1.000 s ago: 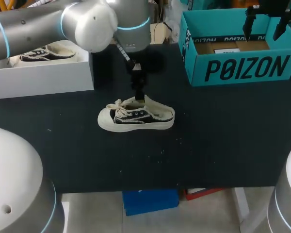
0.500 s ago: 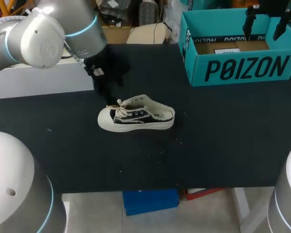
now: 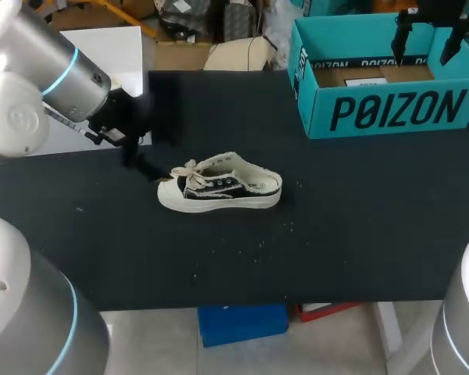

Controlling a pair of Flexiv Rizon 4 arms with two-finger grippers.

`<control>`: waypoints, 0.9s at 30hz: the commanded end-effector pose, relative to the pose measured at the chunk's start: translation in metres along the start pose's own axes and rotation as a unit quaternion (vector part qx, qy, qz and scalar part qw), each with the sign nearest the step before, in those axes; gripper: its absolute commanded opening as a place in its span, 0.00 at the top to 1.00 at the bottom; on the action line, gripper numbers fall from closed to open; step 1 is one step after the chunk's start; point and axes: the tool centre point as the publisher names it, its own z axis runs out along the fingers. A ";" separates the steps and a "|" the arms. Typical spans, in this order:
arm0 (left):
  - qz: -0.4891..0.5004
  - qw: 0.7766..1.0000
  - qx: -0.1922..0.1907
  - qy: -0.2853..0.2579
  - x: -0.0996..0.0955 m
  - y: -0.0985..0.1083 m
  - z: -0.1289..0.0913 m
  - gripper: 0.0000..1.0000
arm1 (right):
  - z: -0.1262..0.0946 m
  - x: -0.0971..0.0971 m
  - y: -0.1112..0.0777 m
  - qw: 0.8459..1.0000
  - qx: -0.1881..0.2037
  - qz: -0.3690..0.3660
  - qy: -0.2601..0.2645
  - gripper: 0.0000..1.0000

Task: Take the shoe out of the shoebox, open the shoe tongue, remove and reinsert the insole, then place the shoe into the shoebox

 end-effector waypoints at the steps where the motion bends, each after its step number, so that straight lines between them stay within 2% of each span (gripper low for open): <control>1: 0.002 0.998 0.058 -0.015 0.004 0.004 0.001 0.00 | 0.000 0.000 0.000 1.000 0.000 0.000 0.000 0.00; 21: 0.002 0.998 0.058 -0.015 0.004 0.004 0.001 0.00 | 0.000 0.000 0.000 1.000 0.000 0.000 0.000 0.00; 22: 0.002 0.998 0.058 -0.015 0.004 0.004 0.001 0.00 | -0.005 0.006 -0.015 0.999 -0.010 -0.031 -0.035 0.00; 23: 0.002 0.998 0.058 -0.015 0.004 0.004 0.001 0.00 | -0.008 0.012 -0.022 0.997 -0.024 -0.057 -0.049 0.00; 24: 0.002 0.998 0.058 -0.015 0.004 0.004 0.001 0.00 | -0.012 0.024 -0.033 0.993 -0.031 -0.104 -0.045 0.00; 25: 0.002 0.998 0.058 -0.015 0.004 0.004 0.001 0.00 | -0.018 0.045 -0.051 0.985 -0.043 -0.162 -0.029 0.00; 26: 0.002 0.998 0.058 -0.015 0.004 0.004 0.001 0.00 | -0.021 0.055 -0.060 0.981 -0.055 -0.183 -0.029 0.00; 27: 0.002 0.998 0.058 -0.015 0.004 0.004 0.001 0.00 | -0.022 0.075 -0.077 0.973 -0.078 -0.214 -0.025 0.00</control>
